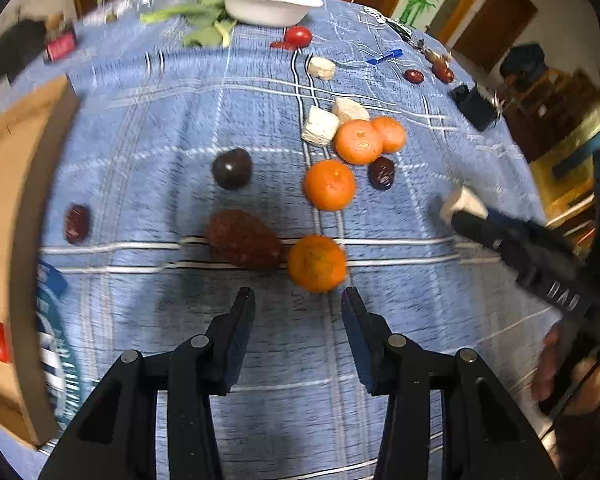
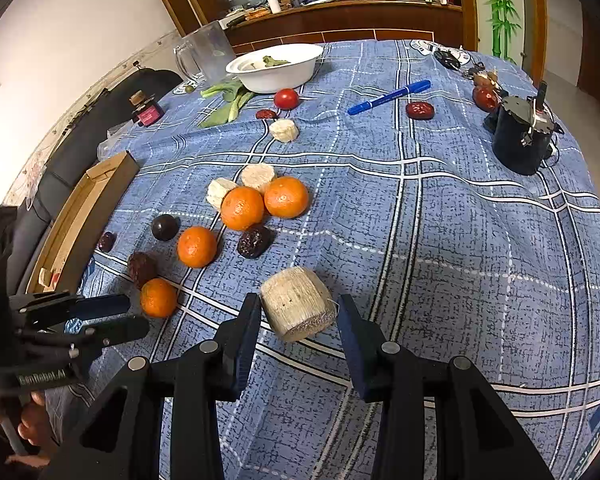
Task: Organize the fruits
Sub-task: 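Grasp the white yam chunk with the right gripper while the left gripper grasps a tangerine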
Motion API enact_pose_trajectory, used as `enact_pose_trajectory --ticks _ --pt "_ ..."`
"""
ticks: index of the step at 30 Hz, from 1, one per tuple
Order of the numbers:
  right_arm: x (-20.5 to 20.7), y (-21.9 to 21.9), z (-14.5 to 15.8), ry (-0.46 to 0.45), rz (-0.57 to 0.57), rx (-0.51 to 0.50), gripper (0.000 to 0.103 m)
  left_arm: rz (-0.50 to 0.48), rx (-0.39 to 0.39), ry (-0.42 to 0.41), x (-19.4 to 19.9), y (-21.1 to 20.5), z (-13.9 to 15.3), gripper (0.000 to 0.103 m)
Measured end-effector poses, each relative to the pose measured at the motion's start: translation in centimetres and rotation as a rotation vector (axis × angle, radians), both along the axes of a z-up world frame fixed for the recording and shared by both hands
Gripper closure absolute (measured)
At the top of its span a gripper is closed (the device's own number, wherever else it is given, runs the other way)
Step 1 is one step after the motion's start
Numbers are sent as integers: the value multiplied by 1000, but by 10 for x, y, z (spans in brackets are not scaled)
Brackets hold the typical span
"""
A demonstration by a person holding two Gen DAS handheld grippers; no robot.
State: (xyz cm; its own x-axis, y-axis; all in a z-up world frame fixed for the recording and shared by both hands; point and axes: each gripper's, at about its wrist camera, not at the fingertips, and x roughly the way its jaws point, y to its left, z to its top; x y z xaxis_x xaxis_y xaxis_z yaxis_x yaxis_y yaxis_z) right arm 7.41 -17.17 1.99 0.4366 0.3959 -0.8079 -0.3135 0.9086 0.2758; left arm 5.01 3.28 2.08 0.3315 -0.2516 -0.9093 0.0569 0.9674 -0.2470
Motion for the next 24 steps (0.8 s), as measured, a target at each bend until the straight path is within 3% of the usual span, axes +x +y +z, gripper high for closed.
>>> enact_pose_trajectory --ticks 2,5,8,10,11,18,24 --pt "1 -2 -1 4 -7 7 61 -2 -6 7 1 -7 -1 60" --pt "1 -2 -1 6 -10 12 61 -18 64 -23 7 -25 -7 60" --pt "1 -1 0 3 -6 10 61 -16 86 -44 13 -32 -8 60" --pt "1 -1 0 4 -7 8 61 0 89 -50 16 -30 -8 66" --pt "0 -1 -1 5 -8 7 61 3 91 -49 17 -30 -7 74" --pt "-8 4 2 -30 -22 -63 61 -17 61 -62 3 -24 -7 74" --pt "-26 5 13 -70 -41 -92 61 -41 82 -102 -21 -17 5 74"
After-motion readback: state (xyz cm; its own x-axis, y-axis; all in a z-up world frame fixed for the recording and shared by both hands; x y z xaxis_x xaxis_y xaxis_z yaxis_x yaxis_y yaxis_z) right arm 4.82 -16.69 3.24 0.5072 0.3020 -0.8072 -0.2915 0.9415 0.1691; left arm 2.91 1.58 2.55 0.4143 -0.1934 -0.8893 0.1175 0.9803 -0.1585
